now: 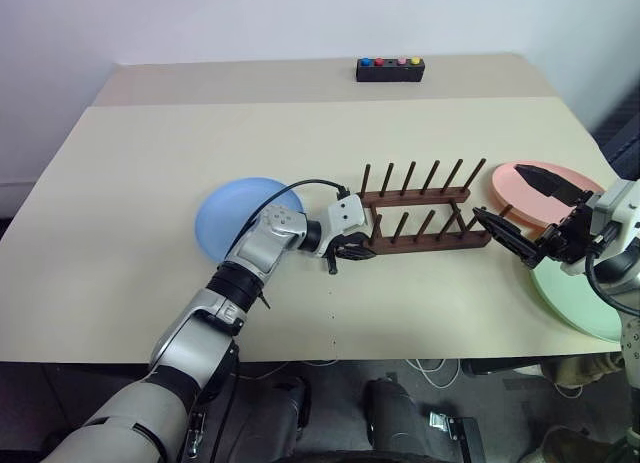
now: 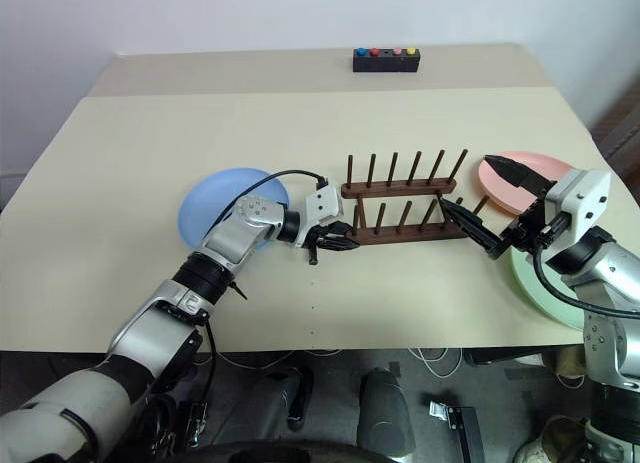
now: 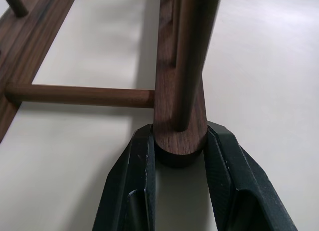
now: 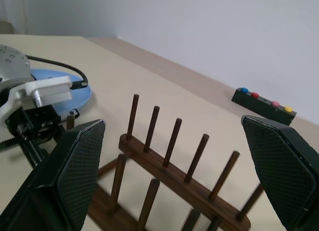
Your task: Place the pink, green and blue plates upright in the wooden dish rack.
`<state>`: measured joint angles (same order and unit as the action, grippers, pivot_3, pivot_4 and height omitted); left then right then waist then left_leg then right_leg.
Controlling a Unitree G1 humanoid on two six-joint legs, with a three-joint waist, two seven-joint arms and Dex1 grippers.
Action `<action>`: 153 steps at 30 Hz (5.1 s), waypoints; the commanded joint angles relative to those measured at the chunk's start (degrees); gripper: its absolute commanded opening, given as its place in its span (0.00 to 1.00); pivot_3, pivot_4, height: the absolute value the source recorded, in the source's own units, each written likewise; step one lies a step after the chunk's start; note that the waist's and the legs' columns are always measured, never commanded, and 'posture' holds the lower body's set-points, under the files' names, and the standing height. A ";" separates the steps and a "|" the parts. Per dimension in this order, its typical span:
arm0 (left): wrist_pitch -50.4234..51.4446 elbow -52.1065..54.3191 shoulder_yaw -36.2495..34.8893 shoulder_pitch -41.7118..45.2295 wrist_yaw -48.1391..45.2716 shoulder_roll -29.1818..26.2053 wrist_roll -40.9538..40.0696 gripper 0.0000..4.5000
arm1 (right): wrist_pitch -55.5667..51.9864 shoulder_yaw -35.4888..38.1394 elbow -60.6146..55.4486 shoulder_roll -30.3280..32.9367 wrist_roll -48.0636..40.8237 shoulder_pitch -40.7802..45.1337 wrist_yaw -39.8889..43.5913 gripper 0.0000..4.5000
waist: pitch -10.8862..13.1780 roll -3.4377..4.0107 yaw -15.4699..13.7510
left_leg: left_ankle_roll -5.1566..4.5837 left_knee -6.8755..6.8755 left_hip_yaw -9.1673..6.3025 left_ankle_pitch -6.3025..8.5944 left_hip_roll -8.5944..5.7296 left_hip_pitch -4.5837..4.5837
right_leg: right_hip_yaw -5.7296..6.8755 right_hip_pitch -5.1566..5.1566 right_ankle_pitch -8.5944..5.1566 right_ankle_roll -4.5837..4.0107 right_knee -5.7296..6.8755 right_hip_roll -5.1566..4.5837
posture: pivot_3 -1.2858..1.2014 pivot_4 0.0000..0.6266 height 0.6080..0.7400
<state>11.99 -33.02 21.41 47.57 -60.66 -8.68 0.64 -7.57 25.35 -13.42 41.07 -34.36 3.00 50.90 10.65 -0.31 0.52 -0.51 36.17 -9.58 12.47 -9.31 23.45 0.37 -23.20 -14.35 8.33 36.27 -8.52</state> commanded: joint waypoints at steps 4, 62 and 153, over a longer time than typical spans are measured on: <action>0.01 -0.79 -1.59 1.33 2.30 0.31 0.20 0.59 | 0.99 0.05 -1.64 -0.13 0.24 0.65 -0.38 1.00 | 0.00 0.00 0.01 | -0.01 0.00 0.00 0.00 0.00 0.00 | 0.00 0.00 0.00 0.00 0.00 0.00 | 0.52 0.24 1.00; 24.69 19.43 6.97 -2.98 11.65 2.51 -9.19 0.01 | -1.18 -15.64 9.02 6.93 21.11 0.19 0.43 0.01 | 0.00 0.01 -1.21 | -0.04 0.01 0.18 0.03 0.03 -0.01 | -0.14 -0.02 -0.01 0.01 -0.07 0.00 | 0.52 0.24 1.00; 16.18 3.79 1.03 1.17 15.27 5.86 -2.81 0.01 | 20.95 -29.51 38.37 1.88 41.33 20.01 -8.06 0.01 | -5.87 0.74 0.58 | 0.24 0.04 0.35 -0.12 -0.04 -0.28 | -0.37 0.20 -0.04 0.24 -0.12 0.04 | 0.52 0.00 1.00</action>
<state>29.61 -29.41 23.74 47.45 -45.73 -2.98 -2.48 12.26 -4.11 24.50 43.39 6.33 21.52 43.71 4.78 0.43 1.10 -0.27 36.20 -9.23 12.35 -9.34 23.16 0.01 -23.00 -14.39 8.57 36.15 -8.48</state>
